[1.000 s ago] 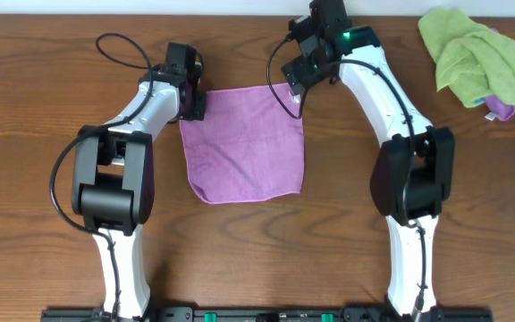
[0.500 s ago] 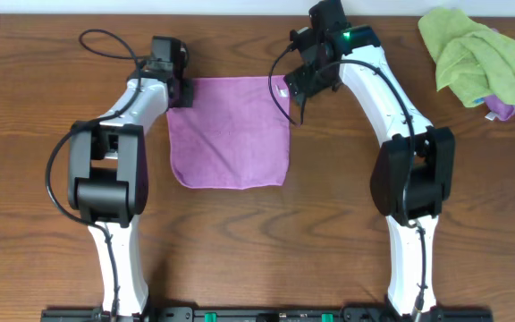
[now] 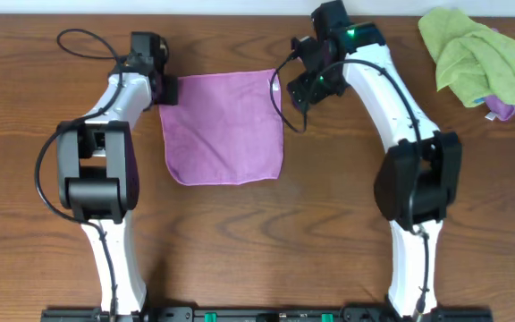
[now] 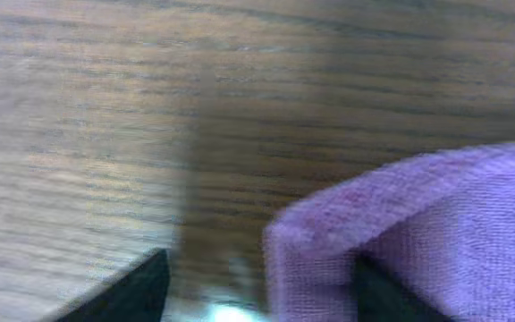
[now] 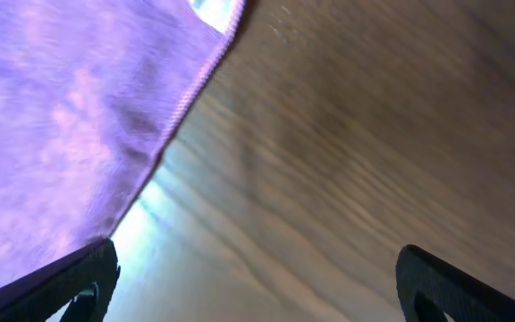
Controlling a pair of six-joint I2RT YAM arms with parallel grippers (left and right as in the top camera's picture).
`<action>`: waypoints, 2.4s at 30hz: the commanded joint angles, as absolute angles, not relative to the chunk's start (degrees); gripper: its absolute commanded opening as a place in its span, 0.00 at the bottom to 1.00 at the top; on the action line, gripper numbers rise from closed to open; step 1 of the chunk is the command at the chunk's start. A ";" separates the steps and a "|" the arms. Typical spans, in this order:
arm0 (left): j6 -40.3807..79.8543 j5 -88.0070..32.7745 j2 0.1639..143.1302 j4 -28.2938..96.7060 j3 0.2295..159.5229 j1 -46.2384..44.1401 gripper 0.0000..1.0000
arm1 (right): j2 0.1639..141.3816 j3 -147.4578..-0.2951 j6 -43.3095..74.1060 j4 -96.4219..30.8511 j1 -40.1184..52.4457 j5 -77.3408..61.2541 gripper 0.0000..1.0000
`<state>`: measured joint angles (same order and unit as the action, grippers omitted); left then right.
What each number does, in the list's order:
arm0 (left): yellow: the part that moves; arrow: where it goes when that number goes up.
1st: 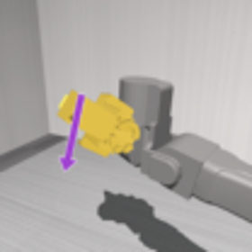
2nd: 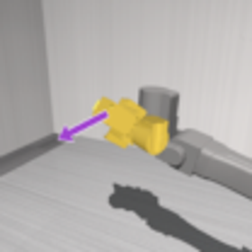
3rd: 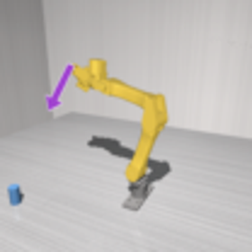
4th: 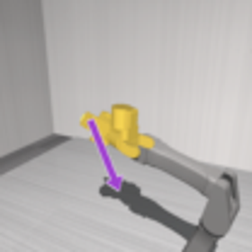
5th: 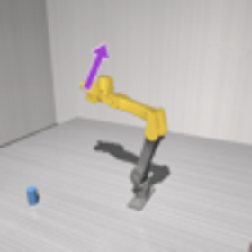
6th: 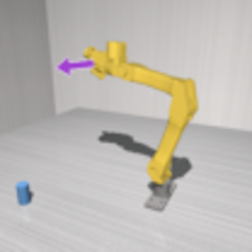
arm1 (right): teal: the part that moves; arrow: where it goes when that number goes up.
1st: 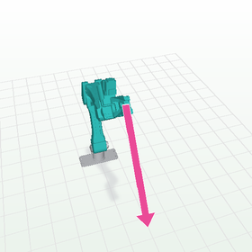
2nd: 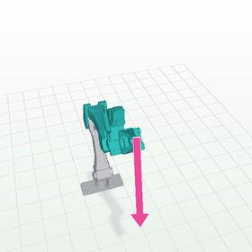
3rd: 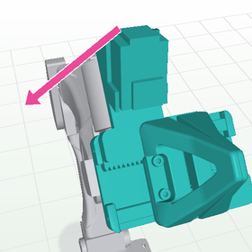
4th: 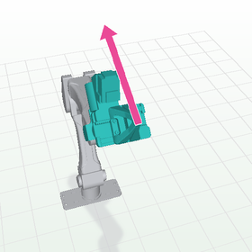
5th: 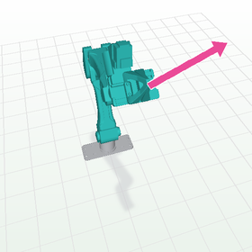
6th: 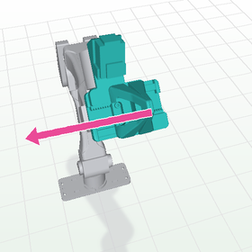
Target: Fold the cloth
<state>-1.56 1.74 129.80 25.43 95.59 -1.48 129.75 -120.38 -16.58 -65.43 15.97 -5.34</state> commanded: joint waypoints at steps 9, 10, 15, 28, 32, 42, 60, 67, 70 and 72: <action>0.45 -0.01 117.08 41.91 103.85 -2.26 0.96 | 113.23 -121.71 -19.49 -71.11 13.76 -4.73 0.99; 0.47 0.21 114.32 45.01 103.85 -2.22 0.95 | 110.43 -121.54 -19.81 -72.10 13.04 -4.73 0.99; 4.75 1.48 102.52 53.91 103.70 -2.15 0.95 | 97.25 -113.86 -19.81 -71.00 10.44 -4.99 0.99; 11.99 2.02 71.20 57.93 67.81 -2.02 0.95 | 53.95 -62.22 -10.72 -54.81 8.49 -10.92 0.99; 13.67 -5.54 66.59 56.38 60.99 -1.04 0.95 | 58.67 -54.02 -6.26 -49.63 8.49 -20.49 0.99; 13.30 -22.20 69.43 50.15 56.21 -0.30 0.95 | 82.15 -52.12 4.54 -27.90 10.83 -42.17 0.99; 13.80 -21.89 85.03 37.21 46.22 -0.25 0.90 | 89.38 -52.12 5.54 -19.46 15.66 -38.81 0.93; 16.97 -22.61 92.03 30.06 46.24 -0.23 0.90 | 89.41 -52.12 5.48 -19.40 15.55 -38.81 0.98; 17.91 -22.74 92.88 28.03 46.24 -0.23 0.88 | 90.91 -52.12 5.32 -19.11 14.76 -38.85 0.97; 18.06 -22.79 92.90 27.03 46.24 -0.23 0.86 | 92.40 -52.12 5.39 -18.96 14.15 -39.88 0.95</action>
<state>17.02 -22.31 92.53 27.73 46.59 -0.51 90.02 -51.99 5.26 -19.11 15.07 -38.89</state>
